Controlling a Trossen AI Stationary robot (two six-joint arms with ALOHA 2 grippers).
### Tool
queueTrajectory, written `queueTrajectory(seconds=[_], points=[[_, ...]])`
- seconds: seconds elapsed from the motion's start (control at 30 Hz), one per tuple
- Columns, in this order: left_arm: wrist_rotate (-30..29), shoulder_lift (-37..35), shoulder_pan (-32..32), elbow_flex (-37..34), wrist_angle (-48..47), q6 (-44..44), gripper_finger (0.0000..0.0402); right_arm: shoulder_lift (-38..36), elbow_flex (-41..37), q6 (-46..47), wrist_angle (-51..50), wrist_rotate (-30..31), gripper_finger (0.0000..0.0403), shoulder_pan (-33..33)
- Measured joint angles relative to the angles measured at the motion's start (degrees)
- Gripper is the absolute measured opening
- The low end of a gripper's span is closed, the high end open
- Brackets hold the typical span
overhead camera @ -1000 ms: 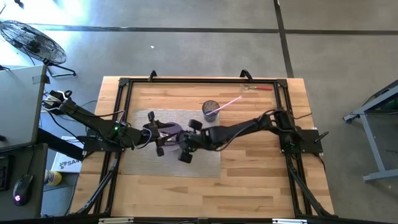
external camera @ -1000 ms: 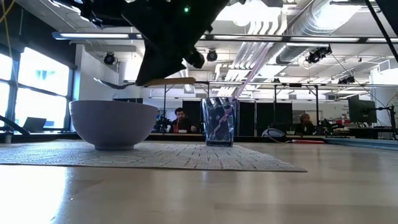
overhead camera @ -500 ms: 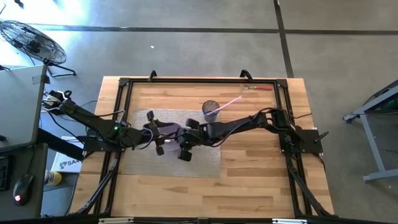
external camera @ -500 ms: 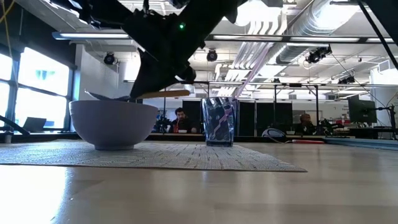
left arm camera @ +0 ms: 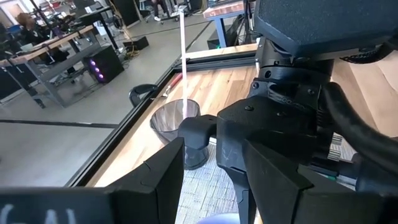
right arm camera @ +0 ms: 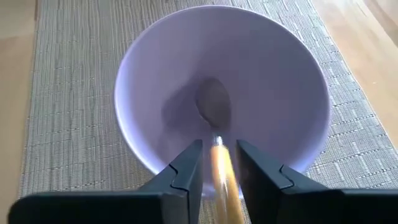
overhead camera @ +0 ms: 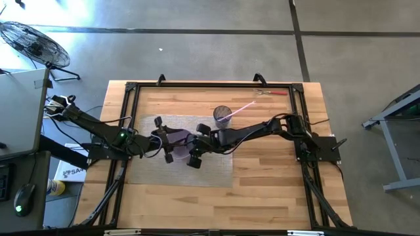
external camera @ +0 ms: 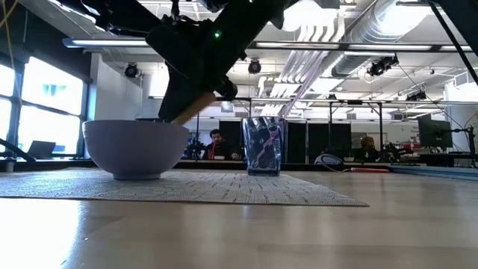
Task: Pick & Place Utensil
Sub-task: Put the red fork into the purple bowl on the gray mat
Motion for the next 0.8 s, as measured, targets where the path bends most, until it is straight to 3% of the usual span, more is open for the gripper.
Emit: queueTrajectory(seconds=[0.2, 0.37, 0.6, 0.8], points=[[-0.1, 0.0, 0.0, 0.0, -0.1, 0.0, 0.0166, -0.5, 0.0, 0.9, -0.1, 2.6, 0.0098, 0.5], [0.8, 0.2, 0.0, -0.1, -0.8, 0.2, 0.0166, -5.4, 0.2, 0.7, -3.6, 5.7, 0.0099, 1.8], [1.3, 0.1, 0.0, -0.2, -1.2, 0.2, 0.0166, -15.0, 0.1, 4.3, -21.6, 11.1, 0.0099, 5.4], [1.8, 0.1, 0.0, -0.2, -1.9, 0.1, 0.0166, -22.9, 0.2, 13.7, -38.3, 17.9, 0.0099, 9.0]])
